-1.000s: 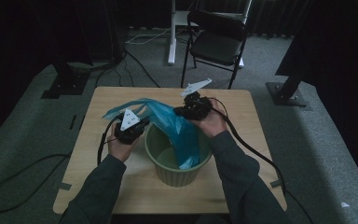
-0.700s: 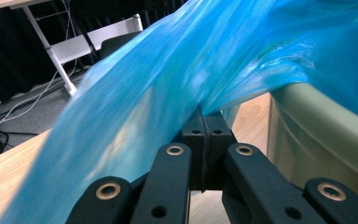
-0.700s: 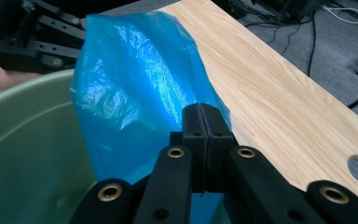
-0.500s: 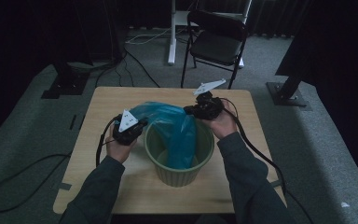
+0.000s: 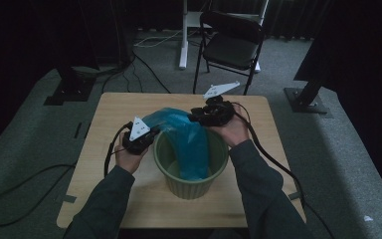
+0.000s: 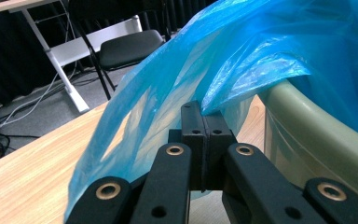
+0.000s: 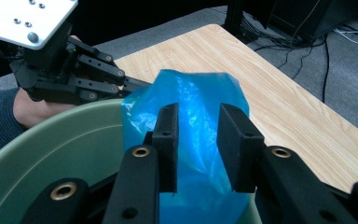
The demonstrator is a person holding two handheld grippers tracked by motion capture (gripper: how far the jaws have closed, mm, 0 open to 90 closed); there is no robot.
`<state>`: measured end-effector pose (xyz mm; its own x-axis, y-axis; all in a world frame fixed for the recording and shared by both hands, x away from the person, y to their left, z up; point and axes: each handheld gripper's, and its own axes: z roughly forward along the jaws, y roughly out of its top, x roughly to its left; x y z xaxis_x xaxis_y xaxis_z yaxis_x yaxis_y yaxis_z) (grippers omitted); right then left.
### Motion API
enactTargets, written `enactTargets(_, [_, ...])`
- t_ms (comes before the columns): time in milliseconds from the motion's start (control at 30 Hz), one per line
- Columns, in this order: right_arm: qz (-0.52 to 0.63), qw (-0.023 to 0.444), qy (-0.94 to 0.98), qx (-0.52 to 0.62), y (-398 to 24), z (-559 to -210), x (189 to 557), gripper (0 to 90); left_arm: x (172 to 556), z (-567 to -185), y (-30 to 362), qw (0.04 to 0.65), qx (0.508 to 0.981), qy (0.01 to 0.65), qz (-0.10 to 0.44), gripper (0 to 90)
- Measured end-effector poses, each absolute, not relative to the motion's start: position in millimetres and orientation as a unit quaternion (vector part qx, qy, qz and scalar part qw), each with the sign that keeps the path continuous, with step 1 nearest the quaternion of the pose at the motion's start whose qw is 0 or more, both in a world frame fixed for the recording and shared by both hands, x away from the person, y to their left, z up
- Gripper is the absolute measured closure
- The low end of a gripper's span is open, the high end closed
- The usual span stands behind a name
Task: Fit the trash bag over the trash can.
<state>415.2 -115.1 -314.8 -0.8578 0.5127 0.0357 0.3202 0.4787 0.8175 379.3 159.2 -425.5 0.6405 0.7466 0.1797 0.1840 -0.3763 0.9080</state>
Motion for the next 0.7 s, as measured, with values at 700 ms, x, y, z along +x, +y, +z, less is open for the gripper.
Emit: enactTargets(700, [0.421,0.100,0.877,0.210,-69,-320,409,60.2,379,-426,156,0.474,0.774,0.297,0.297,89.6])
